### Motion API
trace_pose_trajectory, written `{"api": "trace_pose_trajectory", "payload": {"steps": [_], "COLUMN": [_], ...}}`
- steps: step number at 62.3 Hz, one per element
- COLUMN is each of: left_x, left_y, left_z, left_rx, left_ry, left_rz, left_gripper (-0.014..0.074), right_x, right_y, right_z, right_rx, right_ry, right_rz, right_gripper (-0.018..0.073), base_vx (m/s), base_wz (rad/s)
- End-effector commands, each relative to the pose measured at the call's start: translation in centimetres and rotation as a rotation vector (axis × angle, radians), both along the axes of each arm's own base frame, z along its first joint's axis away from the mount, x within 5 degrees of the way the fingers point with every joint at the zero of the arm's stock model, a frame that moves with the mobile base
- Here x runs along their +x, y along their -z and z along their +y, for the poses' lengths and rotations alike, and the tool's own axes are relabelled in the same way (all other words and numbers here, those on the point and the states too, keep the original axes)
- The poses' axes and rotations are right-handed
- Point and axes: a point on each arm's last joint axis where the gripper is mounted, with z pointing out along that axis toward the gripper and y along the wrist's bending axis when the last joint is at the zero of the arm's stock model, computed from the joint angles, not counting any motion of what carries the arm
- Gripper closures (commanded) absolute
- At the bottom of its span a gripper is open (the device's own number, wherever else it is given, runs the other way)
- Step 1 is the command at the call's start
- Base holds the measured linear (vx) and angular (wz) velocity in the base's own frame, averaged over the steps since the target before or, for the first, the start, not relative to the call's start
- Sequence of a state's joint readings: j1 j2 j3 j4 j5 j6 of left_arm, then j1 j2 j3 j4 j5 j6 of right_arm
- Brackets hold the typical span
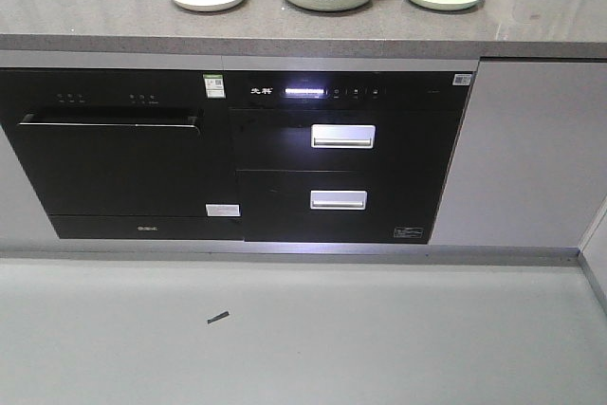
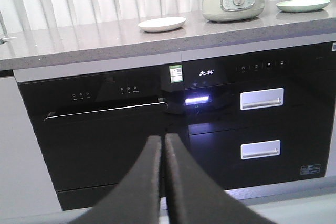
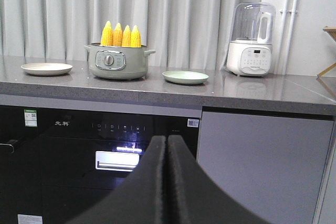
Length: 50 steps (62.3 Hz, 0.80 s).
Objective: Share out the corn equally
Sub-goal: 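Keep approaching the counter, centering on the green corn pot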
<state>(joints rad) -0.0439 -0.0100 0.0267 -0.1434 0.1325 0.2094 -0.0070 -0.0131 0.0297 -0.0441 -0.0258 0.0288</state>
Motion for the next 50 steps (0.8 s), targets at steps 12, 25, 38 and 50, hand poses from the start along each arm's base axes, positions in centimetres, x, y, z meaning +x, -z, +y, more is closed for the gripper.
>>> {"api": "trace_pose_trajectory", "payload": {"steps": [12,25,38,50], "left_x": [-0.09,-0.09,-0.09,-0.09], "left_y": [-0.59,-0.59,-0.59,-0.59], "left_z": [0.09,0.09,0.09,0.09], "left_rx": [-0.017,-0.017,-0.017,-0.017], "left_ry": [-0.010,-0.010,-0.010,-0.010], "left_rz": [-0.079,-0.079,-0.079,-0.079], "left_gripper": [0.0603,0.0603,0.0603,0.0603], "right_x": [-0.07,-0.07,-0.07,-0.07], "right_y": [-0.41,-0.41,-0.41,-0.41], "right_z": [0.01,0.01,0.01,0.01], "right_rx": [-0.012,-0.012,-0.012,-0.012], "right_ry": [0.002,0.002,0.002,0.002], "right_rz": [-0.073,-0.073,-0.073,-0.073], "right_gripper": [0.0564,0.0564,0.0564,0.0564], "base_vx": [0.07,0.08,0.08,0.08], "base_wz": [0.01,0.00,0.00,0.01]}}
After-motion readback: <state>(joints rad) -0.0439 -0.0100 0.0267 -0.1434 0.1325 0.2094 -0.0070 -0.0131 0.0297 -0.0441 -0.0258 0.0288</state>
